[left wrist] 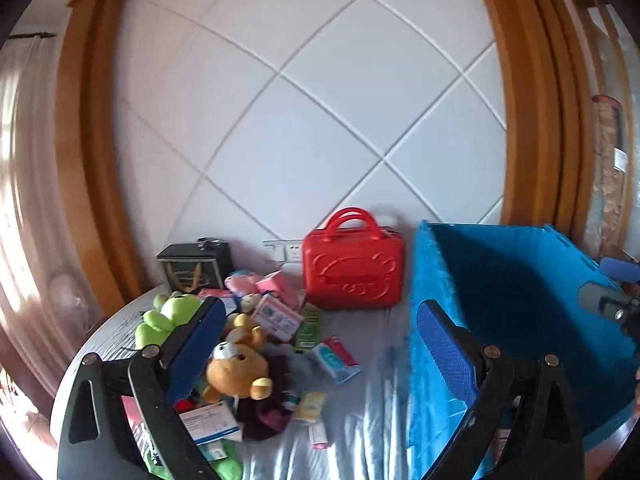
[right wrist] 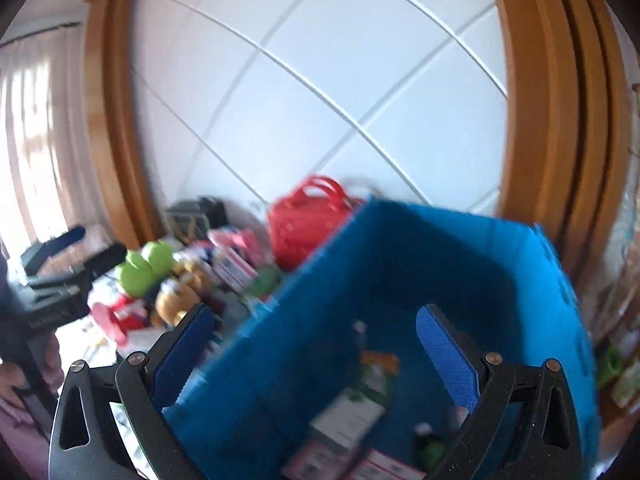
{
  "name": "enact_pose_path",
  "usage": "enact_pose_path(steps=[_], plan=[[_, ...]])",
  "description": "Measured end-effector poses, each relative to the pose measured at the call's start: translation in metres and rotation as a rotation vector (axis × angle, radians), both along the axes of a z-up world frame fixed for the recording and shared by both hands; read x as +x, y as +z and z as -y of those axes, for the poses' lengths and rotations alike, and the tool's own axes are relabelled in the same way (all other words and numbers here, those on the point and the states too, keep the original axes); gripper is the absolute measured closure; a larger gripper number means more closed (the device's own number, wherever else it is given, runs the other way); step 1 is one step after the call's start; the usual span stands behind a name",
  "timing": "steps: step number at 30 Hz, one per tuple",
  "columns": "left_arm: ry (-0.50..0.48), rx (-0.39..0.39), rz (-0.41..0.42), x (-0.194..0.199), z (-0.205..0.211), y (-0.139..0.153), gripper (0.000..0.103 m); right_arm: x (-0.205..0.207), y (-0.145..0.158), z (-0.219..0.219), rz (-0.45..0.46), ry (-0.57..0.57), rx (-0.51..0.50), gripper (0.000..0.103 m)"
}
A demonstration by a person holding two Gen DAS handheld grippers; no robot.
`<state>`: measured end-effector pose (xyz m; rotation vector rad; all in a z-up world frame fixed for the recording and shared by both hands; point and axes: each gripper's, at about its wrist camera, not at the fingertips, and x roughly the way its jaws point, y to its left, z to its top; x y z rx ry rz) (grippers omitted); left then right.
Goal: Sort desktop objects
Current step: 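Open both grippers to drop the items and withdraw toward the pile, then grasp the teal-white Estazolam box with left gripper while right grasps the purple-white tube box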
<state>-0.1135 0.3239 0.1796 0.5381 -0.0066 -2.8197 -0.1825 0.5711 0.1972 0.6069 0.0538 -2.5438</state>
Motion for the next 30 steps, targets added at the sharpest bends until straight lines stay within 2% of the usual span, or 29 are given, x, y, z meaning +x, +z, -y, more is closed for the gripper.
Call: enact_pose_path(steps=[5,8,13,16,18,25,30], plan=[[0.086,0.077,0.031,0.021,0.093,-0.022,0.005,0.029,0.009,0.059,-0.137,-0.018,-0.095,0.000],[0.101,0.089,0.045,0.042,0.140,-0.039,0.005,0.036,0.004,0.105,-0.137,0.011,-0.105,0.000],[0.120,0.105,0.112,0.052,0.213,-0.072,0.005,0.033,-0.031,0.193,0.004,0.086,-0.071,0.000],[0.111,0.134,0.175,0.046,0.251,-0.099,0.005,0.030,-0.065,0.242,0.062,0.063,0.003,0.000],[0.096,0.154,0.216,0.044,0.271,-0.118,0.005,0.027,-0.087,0.259,0.099,0.036,0.043,0.000],[0.001,0.200,0.347,0.027,0.293,-0.192,0.005,0.010,-0.164,0.278,0.251,-0.044,0.144,0.000],[-0.010,0.270,0.463,0.012,0.289,-0.250,0.005,-0.007,-0.213,0.275,0.349,-0.092,0.202,0.000]])
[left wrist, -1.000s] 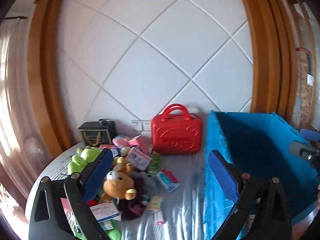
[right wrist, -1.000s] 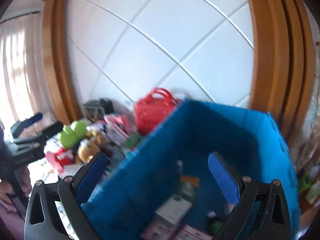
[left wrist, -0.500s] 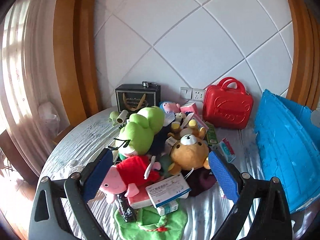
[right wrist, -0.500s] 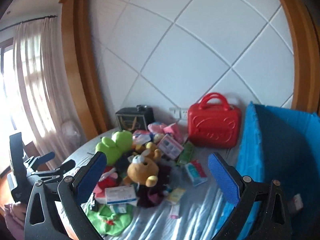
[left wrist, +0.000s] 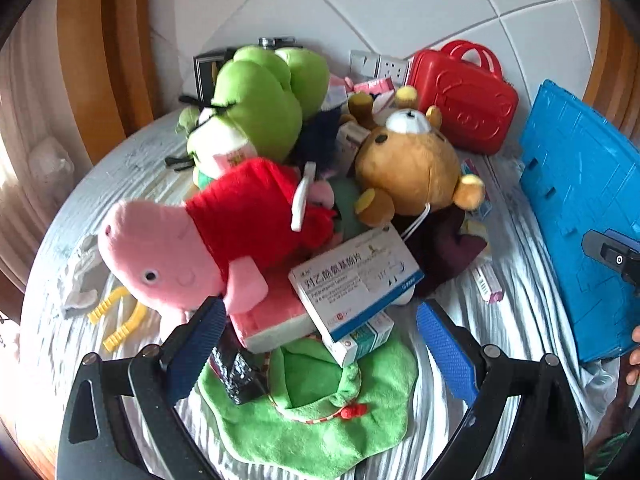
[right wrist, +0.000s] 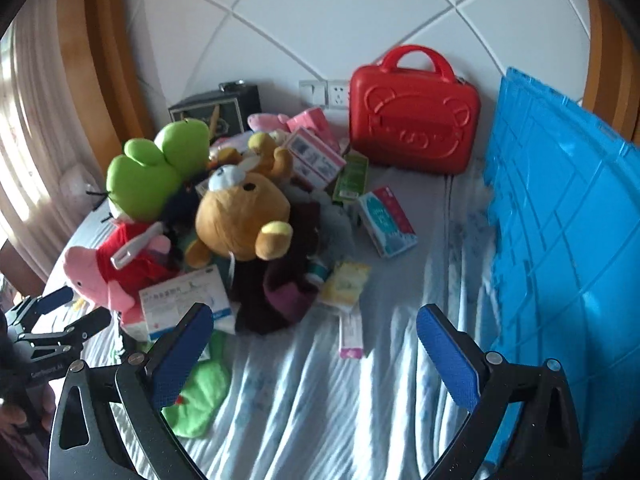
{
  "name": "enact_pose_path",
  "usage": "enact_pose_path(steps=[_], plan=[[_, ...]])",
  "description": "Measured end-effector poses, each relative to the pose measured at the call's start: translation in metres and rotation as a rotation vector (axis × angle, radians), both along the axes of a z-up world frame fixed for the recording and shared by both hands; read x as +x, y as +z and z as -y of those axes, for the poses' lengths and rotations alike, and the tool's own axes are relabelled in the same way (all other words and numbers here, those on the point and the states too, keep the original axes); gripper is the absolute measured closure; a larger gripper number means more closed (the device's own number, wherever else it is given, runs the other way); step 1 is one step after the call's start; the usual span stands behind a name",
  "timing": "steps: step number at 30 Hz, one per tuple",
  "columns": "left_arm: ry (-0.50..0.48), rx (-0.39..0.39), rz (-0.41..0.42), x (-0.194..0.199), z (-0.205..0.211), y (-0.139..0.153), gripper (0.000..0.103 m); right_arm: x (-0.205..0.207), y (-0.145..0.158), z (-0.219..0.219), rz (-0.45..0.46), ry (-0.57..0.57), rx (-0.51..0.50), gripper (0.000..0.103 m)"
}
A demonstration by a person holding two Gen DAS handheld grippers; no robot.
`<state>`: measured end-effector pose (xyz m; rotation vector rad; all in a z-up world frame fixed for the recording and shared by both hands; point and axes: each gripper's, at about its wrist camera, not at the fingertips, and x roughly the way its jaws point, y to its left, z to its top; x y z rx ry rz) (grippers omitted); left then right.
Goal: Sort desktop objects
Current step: 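Grasp the teal-white Estazolam box with left gripper while right grasps the purple-white tube box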
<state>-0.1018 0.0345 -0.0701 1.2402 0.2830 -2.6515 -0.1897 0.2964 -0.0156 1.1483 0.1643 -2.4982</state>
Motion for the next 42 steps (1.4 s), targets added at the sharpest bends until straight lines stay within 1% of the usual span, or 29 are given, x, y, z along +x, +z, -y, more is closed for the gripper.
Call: enact_pose_path(steps=[2,6,8,10,13,17,18,21,25,28,29,30,31,33,35,37,39,40,42], plan=[[-0.008,0.029,0.032,-0.003,-0.005,-0.021,0.005,-0.007,-0.022,-0.002,0.038,-0.012,0.023,0.000],[0.004,0.050,0.088,-0.014,-0.017,-0.055,0.005,-0.017,-0.070,-0.008,0.120,0.000,0.074,0.000],[0.015,0.053,0.110,-0.020,-0.024,-0.068,0.005,-0.027,-0.097,-0.011,0.172,0.006,0.113,0.000],[0.030,0.038,0.137,-0.027,-0.030,-0.081,0.005,-0.037,-0.122,-0.013,0.225,0.010,0.133,0.000],[0.074,0.027,0.155,-0.037,-0.033,-0.096,0.005,-0.052,-0.146,-0.015,0.270,0.015,0.144,0.000],[0.121,0.046,0.177,-0.050,-0.037,-0.114,0.005,-0.065,-0.174,-0.010,0.319,0.039,0.191,0.000],[0.127,0.041,0.185,-0.053,-0.039,-0.118,0.005,-0.063,-0.176,-0.008,0.297,0.038,0.212,0.000],[0.152,0.004,0.188,-0.058,-0.043,-0.126,0.005,-0.059,-0.175,-0.010,0.273,0.028,0.191,0.000],[0.198,0.026,0.164,-0.058,-0.043,-0.129,0.005,-0.050,-0.173,-0.013,0.216,0.018,0.167,0.000],[0.215,0.012,0.173,-0.058,-0.046,-0.131,0.006,-0.050,-0.172,-0.012,0.183,0.055,0.158,0.000],[0.227,0.008,0.174,-0.057,-0.047,-0.130,0.011,-0.050,-0.171,-0.013,0.191,0.059,0.163,0.000],[0.244,0.008,0.170,-0.054,-0.047,-0.126,0.016,-0.050,-0.168,-0.015,0.203,0.054,0.164,0.008],[0.261,0.010,0.156,-0.049,-0.047,-0.121,0.021,-0.049,-0.163,-0.017,0.195,0.047,0.143,0.020],[0.281,0.011,0.136,-0.044,-0.046,-0.115,0.021,-0.048,-0.150,-0.021,0.165,0.034,0.093,0.021],[0.283,0.000,0.142,-0.047,-0.047,-0.115,0.022,-0.052,-0.144,-0.016,0.162,0.049,0.065,0.021],[0.295,-0.014,0.153,-0.049,-0.049,-0.118,0.024,-0.059,-0.143,-0.008,0.145,0.057,0.067,0.028],[0.298,-0.016,0.167,-0.050,-0.053,-0.123,0.030,-0.065,-0.145,0.000,0.159,0.067,0.063,0.044],[0.293,-0.013,0.176,-0.050,-0.056,-0.126,0.037,-0.068,-0.148,0.004,0.180,0.068,0.059,0.052],[0.288,-0.041,0.176,-0.048,-0.062,-0.128,0.038,-0.078,-0.156,0.006,0.212,0.054,0.056,0.061]])
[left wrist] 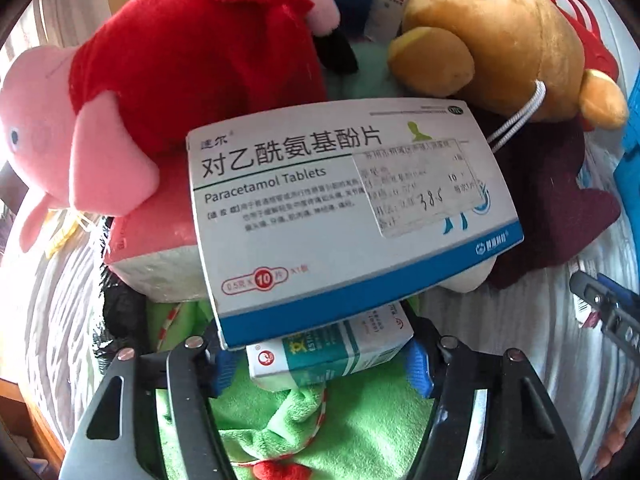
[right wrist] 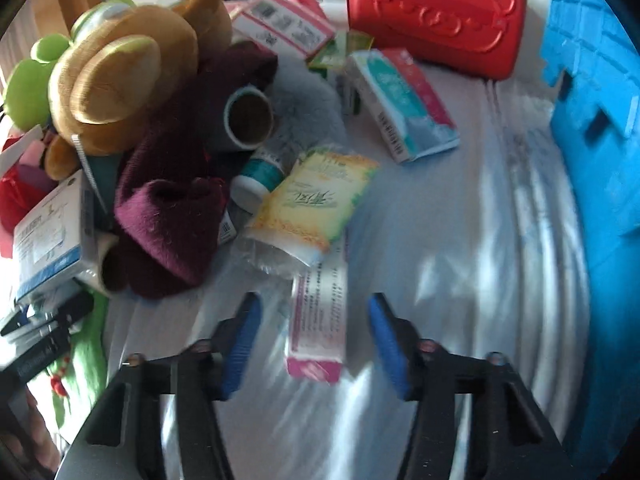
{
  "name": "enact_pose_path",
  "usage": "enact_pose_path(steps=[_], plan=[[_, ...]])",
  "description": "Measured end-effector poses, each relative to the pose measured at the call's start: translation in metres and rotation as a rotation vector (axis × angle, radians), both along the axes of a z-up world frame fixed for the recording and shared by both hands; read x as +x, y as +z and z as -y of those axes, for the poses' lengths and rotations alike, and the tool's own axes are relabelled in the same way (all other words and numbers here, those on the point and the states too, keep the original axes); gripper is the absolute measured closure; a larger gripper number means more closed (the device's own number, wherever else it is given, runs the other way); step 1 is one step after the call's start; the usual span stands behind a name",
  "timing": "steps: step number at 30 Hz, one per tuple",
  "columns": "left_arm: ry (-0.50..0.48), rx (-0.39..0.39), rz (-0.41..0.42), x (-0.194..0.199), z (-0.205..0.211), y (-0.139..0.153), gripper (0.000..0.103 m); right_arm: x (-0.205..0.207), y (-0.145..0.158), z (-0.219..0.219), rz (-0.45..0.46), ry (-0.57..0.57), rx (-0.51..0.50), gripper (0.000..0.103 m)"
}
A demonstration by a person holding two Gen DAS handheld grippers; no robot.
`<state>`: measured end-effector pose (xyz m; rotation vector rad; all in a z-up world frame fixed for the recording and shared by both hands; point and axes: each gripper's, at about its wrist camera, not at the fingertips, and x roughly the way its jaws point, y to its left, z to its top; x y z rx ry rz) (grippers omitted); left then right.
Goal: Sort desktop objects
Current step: 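Grasp the teal-white Estazolam box with left gripper while right grasps the purple-white tube box, then carry both boxes into the blue crate and open both grippers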
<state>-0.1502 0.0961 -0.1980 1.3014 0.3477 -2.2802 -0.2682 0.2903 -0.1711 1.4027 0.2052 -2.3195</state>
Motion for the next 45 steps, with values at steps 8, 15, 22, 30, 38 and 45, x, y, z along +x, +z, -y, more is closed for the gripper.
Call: enact_pose_path(steps=[8,15,22,30,38,45], plan=[[-0.026,0.033,-0.045,0.049,-0.016,0.012,0.039,0.027,0.010,-0.004,-0.016,0.026,-0.001,0.075],[-0.088,-0.019,-0.093,0.097,-0.051,0.034,0.039,0.085,0.034,-0.025,-0.037,0.046,-0.060,0.075],[-0.141,-0.094,-0.222,0.105,-0.059,0.088,0.039,0.112,0.093,-0.027,-0.180,0.092,-0.114,0.075],[-0.269,-0.158,-0.407,0.073,-0.070,0.177,0.039,0.137,0.190,-0.038,-0.417,0.032,-0.182,0.075],[-0.472,-0.170,-0.607,0.057,-0.120,0.267,0.039,0.162,0.291,-0.088,-0.626,-0.160,-0.178,0.075],[-0.633,-0.154,-0.698,0.040,-0.209,0.324,0.039,0.165,0.352,-0.173,-0.733,-0.309,-0.118,0.075]])
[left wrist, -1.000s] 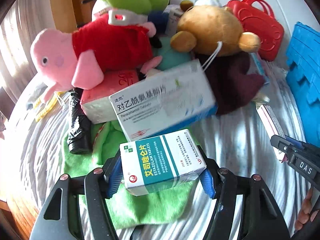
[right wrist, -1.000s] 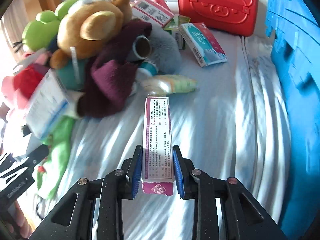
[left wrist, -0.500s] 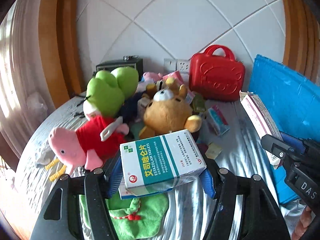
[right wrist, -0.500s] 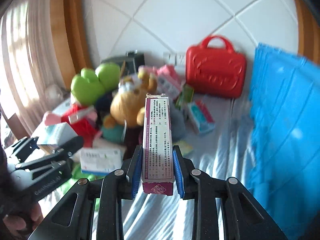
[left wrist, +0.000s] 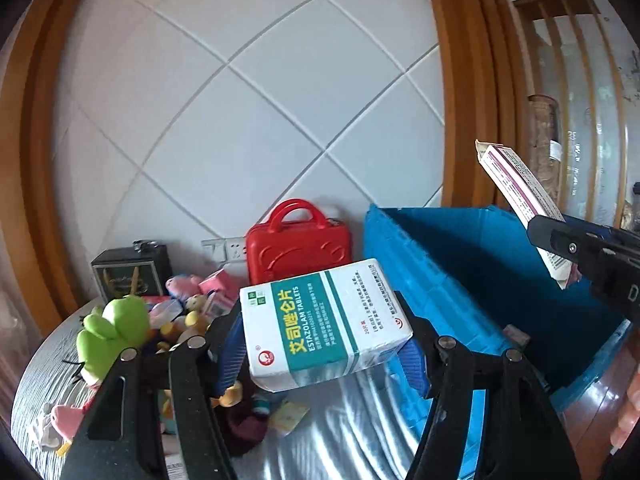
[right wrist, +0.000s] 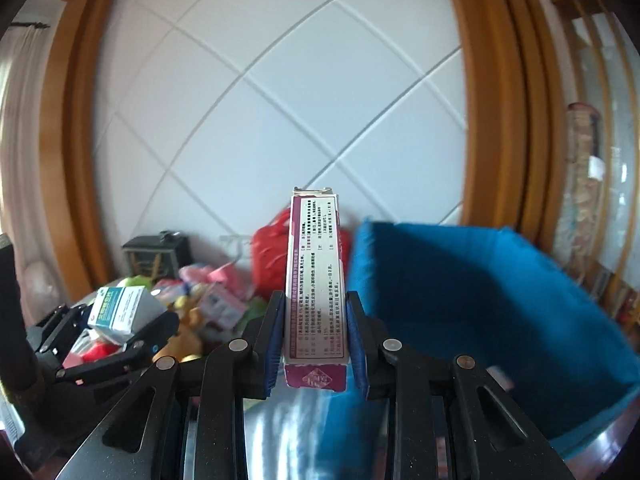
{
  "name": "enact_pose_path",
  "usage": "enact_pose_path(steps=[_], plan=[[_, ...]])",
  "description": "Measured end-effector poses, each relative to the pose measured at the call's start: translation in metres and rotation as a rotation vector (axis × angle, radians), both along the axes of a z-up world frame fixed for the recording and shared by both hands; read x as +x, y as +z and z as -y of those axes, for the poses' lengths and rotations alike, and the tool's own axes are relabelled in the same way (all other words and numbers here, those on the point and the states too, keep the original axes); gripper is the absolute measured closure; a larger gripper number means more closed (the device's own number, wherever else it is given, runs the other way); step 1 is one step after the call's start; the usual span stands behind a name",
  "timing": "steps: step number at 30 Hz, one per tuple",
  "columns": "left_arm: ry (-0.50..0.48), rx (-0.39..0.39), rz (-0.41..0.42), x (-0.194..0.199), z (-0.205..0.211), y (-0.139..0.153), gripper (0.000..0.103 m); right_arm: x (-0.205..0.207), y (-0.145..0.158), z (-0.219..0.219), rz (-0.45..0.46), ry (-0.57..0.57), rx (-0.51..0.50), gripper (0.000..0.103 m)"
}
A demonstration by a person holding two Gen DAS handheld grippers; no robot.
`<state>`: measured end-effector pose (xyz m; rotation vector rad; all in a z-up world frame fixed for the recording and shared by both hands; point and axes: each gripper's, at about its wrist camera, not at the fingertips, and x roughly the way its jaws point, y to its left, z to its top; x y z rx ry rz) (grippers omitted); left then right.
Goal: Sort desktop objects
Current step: 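Carry both boxes into the blue crate and open both grippers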
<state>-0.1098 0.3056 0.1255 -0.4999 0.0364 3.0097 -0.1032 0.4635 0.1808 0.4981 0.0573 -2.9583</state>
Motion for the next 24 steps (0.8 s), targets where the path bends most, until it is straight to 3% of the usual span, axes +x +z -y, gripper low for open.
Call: enact_pose_path(steps=[3,7,12,18,24], plan=[[-0.089,0.031,0.028,-0.015,-0.046,0.025,0.039,-0.016,0.019,-0.045,-0.001,-0.048,0.028,0.075],[-0.156,0.050,0.104,-0.049,-0.113,0.064,0.039,-0.058,0.037,-0.114,0.067,-0.062,0.046,0.075],[-0.161,0.017,0.273,-0.116,-0.193,0.079,0.039,-0.120,0.022,-0.185,0.222,-0.099,0.125,0.075],[-0.124,-0.062,0.581,-0.200,-0.254,0.016,0.039,-0.188,-0.062,-0.222,0.513,-0.071,0.153,0.075],[-0.165,-0.113,0.865,-0.232,-0.280,-0.078,0.039,-0.228,-0.149,-0.242,0.842,-0.017,0.126,0.075]])
